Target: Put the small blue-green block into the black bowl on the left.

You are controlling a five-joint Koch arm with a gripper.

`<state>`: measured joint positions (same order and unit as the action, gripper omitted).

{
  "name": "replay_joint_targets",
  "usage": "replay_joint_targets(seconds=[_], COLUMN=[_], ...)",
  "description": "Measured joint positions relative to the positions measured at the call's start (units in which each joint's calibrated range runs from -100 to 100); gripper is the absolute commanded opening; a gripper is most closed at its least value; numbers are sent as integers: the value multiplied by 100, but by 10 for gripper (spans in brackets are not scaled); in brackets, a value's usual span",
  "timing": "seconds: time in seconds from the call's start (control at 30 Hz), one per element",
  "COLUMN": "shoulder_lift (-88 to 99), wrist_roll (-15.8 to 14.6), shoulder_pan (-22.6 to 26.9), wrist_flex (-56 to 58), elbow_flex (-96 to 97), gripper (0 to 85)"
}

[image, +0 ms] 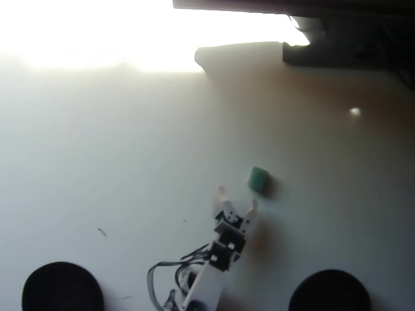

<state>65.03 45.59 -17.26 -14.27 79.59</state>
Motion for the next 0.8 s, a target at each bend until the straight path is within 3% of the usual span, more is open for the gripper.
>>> replay_joint_targets(seconds=[0.33,0.63,0.8], shoulder_lift=[-1225,-2588,-2992], wrist_roll=[264,591,645], shoulder_pan=[-415,-464,-464], wrist_flex=[-296,-773,-963], elbow_flex=[-508,-1200,-1219], gripper=[483,479,434])
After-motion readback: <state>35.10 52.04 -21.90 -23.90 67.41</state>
